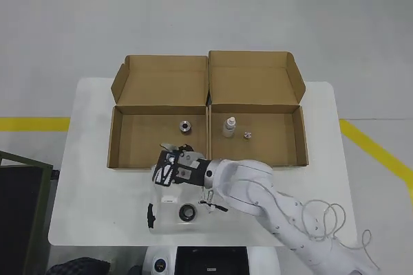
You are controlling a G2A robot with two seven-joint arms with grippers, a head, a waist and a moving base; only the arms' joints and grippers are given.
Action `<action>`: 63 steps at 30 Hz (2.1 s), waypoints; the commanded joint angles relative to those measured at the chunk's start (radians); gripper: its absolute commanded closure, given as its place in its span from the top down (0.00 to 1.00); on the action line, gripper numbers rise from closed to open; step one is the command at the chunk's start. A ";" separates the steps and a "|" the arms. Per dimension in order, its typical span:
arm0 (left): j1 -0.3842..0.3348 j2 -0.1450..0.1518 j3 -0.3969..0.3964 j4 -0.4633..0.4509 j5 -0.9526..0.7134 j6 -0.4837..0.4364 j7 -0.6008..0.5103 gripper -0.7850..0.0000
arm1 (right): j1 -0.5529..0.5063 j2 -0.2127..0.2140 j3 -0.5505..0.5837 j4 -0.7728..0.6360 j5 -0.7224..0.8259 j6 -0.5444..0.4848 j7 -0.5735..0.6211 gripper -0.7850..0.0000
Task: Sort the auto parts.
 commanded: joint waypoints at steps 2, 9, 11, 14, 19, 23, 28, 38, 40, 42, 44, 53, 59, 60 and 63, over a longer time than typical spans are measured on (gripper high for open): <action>0.000 0.000 0.000 0.000 0.000 0.000 0.000 1.00 | -0.060 0.017 0.033 -0.033 -0.022 -0.040 -0.014 0.49; 0.000 0.000 0.000 0.000 0.000 0.000 0.000 1.00 | -0.207 0.059 0.119 -0.108 -0.066 -0.135 -0.036 0.52; 0.000 0.000 0.000 0.000 0.000 0.000 0.000 1.00 | -0.250 0.071 0.150 -0.128 -0.075 -0.159 -0.048 0.52; 0.000 0.000 0.000 0.000 0.000 0.000 0.000 1.00 | -0.306 0.086 0.189 -0.158 -0.091 -0.188 -0.065 0.55; 0.000 0.000 0.000 0.000 0.000 0.000 0.000 1.00 | -0.372 0.104 0.223 -0.188 -0.124 -0.214 -0.080 0.60; 0.000 0.000 0.000 0.000 0.000 0.000 0.000 1.00 | -0.405 0.114 0.232 -0.194 -0.145 -0.234 -0.087 0.60; 0.000 0.000 0.000 0.000 0.000 0.000 0.000 1.00 | -0.423 0.121 0.225 -0.183 -0.169 -0.254 -0.087 0.57; 0.000 0.000 0.000 0.000 0.000 0.000 0.000 1.00 | -0.437 0.134 0.215 -0.166 -0.197 -0.272 -0.098 0.55; 0.000 0.000 0.000 0.000 0.000 0.000 0.000 1.00 | -0.447 0.138 0.223 -0.166 -0.205 -0.273 -0.099 0.56; 0.000 0.000 0.000 0.000 0.000 0.000 0.000 1.00 | -0.458 0.141 0.231 -0.168 -0.205 -0.263 -0.101 0.58; 0.000 0.000 0.000 0.000 0.000 0.000 0.000 1.00 | -0.465 0.144 0.235 -0.166 -0.203 -0.264 -0.108 0.60; 0.000 0.000 0.000 0.000 0.000 0.000 0.000 1.00 | -0.438 0.142 0.177 -0.101 -0.191 -0.261 -0.116 0.58; 0.000 0.000 0.000 0.000 0.000 0.000 0.000 1.00 | -0.400 0.137 0.141 -0.069 -0.177 -0.253 -0.116 0.60; 0.000 0.000 0.000 0.000 0.000 0.000 0.000 1.00 | -0.393 0.136 0.136 -0.064 -0.175 -0.252 -0.115 0.60; 0.000 0.000 0.000 0.000 0.000 0.000 0.000 1.00 | -0.369 0.132 0.119 -0.049 -0.167 -0.249 -0.112 0.62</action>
